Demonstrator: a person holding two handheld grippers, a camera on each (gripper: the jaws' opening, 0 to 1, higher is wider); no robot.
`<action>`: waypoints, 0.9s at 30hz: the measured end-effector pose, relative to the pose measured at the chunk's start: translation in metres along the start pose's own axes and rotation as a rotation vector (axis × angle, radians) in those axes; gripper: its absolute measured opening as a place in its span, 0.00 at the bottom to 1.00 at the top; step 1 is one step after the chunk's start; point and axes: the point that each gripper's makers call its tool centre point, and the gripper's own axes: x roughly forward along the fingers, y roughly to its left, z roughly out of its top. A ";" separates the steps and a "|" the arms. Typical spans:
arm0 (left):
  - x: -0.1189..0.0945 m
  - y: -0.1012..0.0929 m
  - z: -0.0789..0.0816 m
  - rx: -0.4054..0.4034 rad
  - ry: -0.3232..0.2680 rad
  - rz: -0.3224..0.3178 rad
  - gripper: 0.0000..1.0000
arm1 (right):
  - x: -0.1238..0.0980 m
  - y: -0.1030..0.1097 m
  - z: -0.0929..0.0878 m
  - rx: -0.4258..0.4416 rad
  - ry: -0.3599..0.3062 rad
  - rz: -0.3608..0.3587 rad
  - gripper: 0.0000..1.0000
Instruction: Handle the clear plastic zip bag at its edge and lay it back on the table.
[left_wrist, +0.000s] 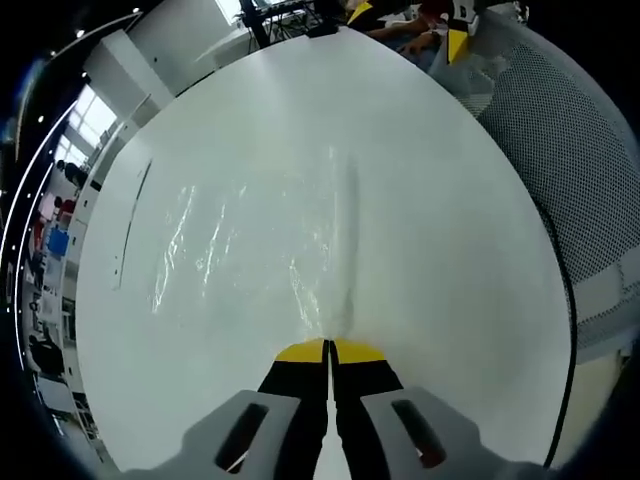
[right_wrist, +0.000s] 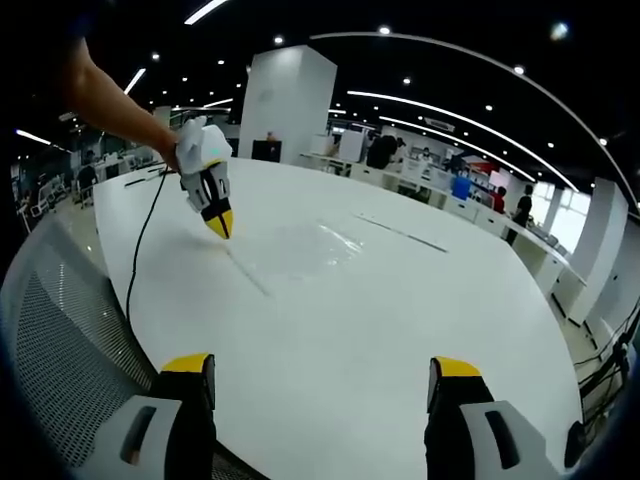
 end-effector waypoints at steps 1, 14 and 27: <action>-0.002 -0.001 0.001 0.003 0.004 0.006 0.00 | 0.000 0.000 0.000 -0.001 0.000 0.000 0.88; -0.013 -0.008 0.007 -0.004 0.012 0.058 0.00 | -0.002 -0.005 0.004 -0.030 -0.011 -0.027 0.88; -0.025 -0.022 0.017 0.000 0.007 0.090 0.00 | -0.003 -0.003 0.009 -0.073 -0.004 -0.011 0.83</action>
